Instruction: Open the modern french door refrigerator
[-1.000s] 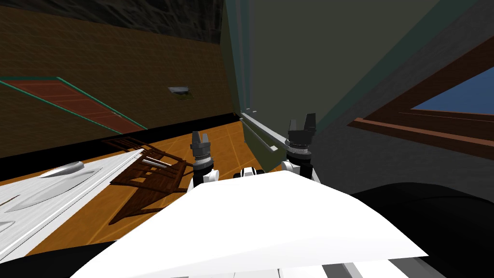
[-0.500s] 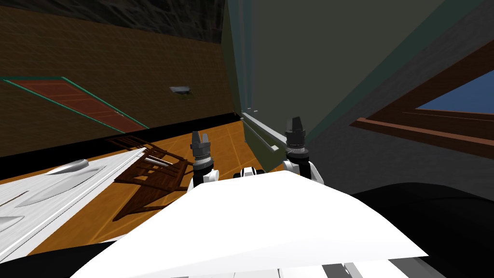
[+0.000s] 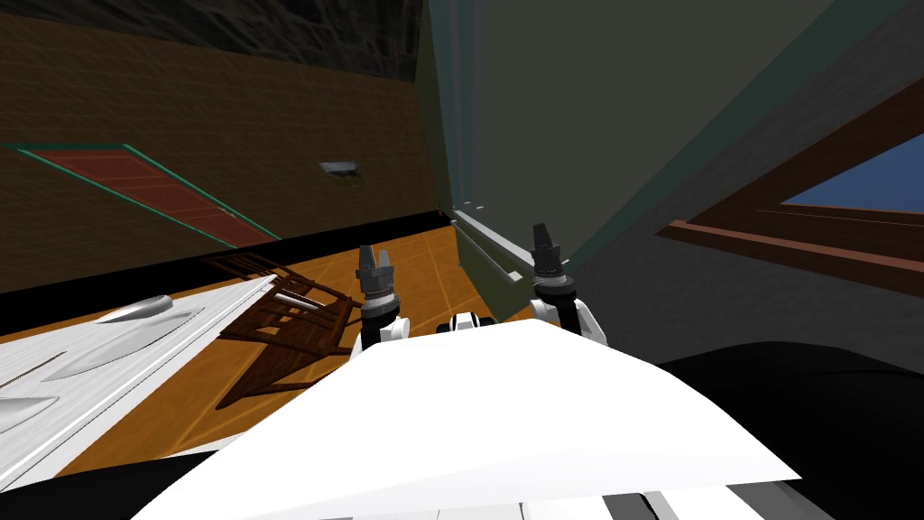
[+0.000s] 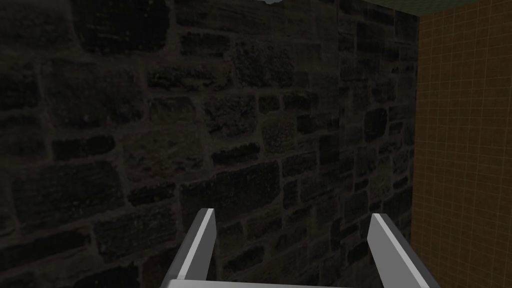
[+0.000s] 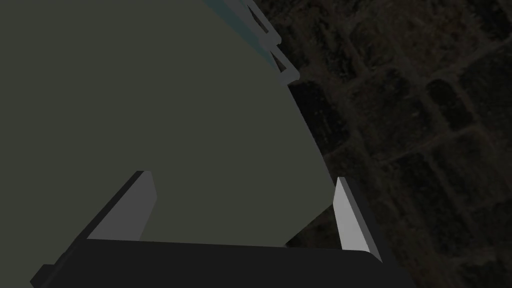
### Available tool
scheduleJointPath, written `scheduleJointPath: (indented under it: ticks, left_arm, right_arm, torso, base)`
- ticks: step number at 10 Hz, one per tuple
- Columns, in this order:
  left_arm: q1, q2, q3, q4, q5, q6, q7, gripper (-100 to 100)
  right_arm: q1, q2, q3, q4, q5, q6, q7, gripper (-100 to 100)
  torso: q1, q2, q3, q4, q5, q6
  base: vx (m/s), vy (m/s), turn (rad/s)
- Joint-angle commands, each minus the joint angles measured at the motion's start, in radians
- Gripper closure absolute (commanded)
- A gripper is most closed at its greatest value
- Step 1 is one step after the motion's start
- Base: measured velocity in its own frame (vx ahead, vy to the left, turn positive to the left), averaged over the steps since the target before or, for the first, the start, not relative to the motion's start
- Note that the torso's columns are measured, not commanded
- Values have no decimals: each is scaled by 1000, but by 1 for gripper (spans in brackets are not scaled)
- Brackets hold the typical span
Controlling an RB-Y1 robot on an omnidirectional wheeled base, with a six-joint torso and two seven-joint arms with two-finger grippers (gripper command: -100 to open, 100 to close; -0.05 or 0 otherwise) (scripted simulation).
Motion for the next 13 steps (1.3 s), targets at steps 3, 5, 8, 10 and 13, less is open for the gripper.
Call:
scheduleJointPath:
  ticks: [3,5,8,10,13]
  left_arm:
    - [0,0,0,0,0,0,0,0]
    - [0,0,0,0,0,0,0,0]
    - [0,0,0,0,0,0,0,0]
    - [0,0,0,0,0,0,0,0]
    - [0,0,0,0,0,0,0,0]
  right_arm:
    - [-21,-24,-8,35,68,-15,114,-100]
    - [-31,-34,-14,53,101,-23,169,-100]
    - [-51,-50,-26,93,172,-39,257,-100]
    - [-61,-57,-33,113,208,-48,314,-100]
    - [-70,-62,-40,135,245,-57,401,-100]
  torso:
    - [0,0,0,0,0,0]
    - [0,0,0,0,0,0]
    - [0,0,0,0,0,0]
    - [0,0,0,0,0,0]
    - [0,0,0,0,0,0]
  base:
    - [-9,9,12]
    - [-11,10,14]
    - [-10,9,14]
    - [-13,8,10]
    - [-11,7,9]
